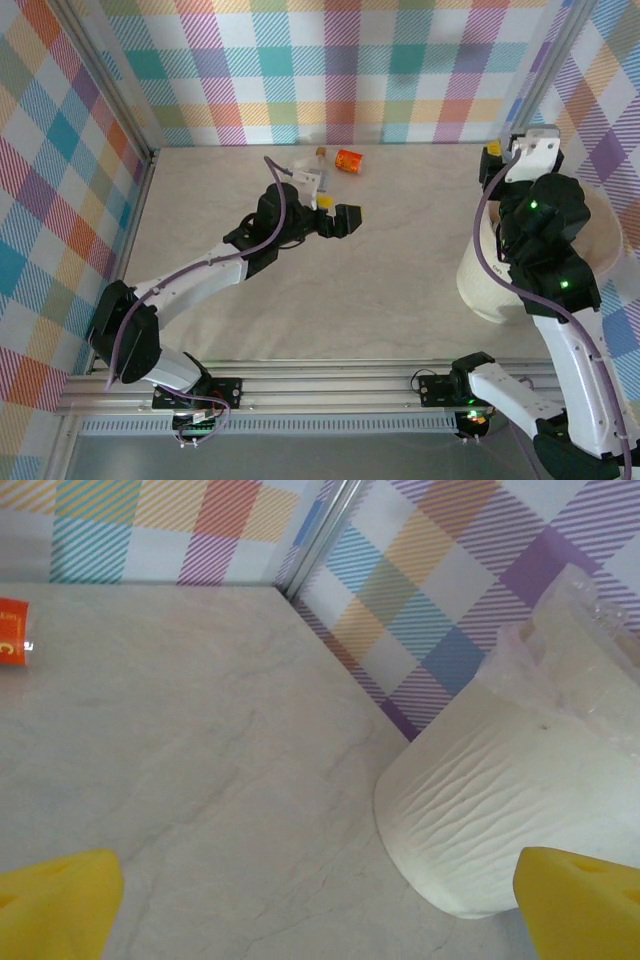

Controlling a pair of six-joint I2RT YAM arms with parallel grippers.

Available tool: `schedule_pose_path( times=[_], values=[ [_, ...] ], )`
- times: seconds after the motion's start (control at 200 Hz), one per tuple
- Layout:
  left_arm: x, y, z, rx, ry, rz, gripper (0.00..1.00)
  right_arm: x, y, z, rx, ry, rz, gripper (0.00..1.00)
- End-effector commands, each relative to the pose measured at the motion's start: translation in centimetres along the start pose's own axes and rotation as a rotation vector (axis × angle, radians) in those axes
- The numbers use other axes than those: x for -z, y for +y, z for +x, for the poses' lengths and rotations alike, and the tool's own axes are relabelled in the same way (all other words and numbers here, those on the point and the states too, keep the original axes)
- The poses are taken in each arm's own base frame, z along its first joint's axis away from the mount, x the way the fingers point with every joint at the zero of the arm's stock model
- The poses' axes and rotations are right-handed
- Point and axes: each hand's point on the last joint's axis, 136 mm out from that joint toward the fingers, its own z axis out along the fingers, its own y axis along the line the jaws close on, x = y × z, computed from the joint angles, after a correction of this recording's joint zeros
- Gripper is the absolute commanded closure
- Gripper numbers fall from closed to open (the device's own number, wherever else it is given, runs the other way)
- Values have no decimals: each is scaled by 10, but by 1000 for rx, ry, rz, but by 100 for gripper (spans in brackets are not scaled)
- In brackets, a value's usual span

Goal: Put the plastic bottles in the bin

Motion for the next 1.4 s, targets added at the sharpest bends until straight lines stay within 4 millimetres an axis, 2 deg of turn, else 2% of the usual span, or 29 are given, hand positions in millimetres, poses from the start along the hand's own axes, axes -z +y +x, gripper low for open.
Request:
schedule_pose_path(
  times=[0.0, 0.17, 0.31, 0.415, 0.48, 0.615, 0.67, 0.78, 0.955, 1.09, 1.26, 1.395],
  values=[
    [-4, -7, -9, 9, -19, 4, 0, -8, -28, 17, 60, 91, 136, 58],
    [-8, 1, -2, 15, 5, -22, 0, -15, -47, 70, -77, 385, 87, 55],
    [-7, 6, 4, 21, 21, -41, 0, -10, -51, 95, -118, 563, 72, 54],
    [-8, 8, 9, 24, 37, -49, 0, -10, -44, 112, -128, 664, 37, 51],
    [-8, 10, 11, 24, 45, -53, 0, -14, -39, 122, -139, 699, 10, 45],
    [-6, 13, 13, 25, 44, -67, 0, -22, -35, 139, -147, 790, 7, 25],
    [-5, 15, 13, 25, 38, -74, 0, -24, -35, 140, -151, 800, 12, 15],
    [-2, 18, 14, 24, 31, -88, 0, -27, -37, 137, -159, 787, 28, 0],
    [0, 24, 17, 27, 30, -106, 0, -27, -41, 131, -166, 758, 48, 0],
    [1, 28, 17, 30, 24, -119, 0, -25, -31, 121, -205, 713, -13, 0],
    [5, 37, 15, 43, -2, -165, 0, -23, -5, 101, -260, 618, -148, 0],
    [12, 46, 12, 56, -35, -214, 0, -18, 31, 79, -276, 538, -326, 0]
  ],
)
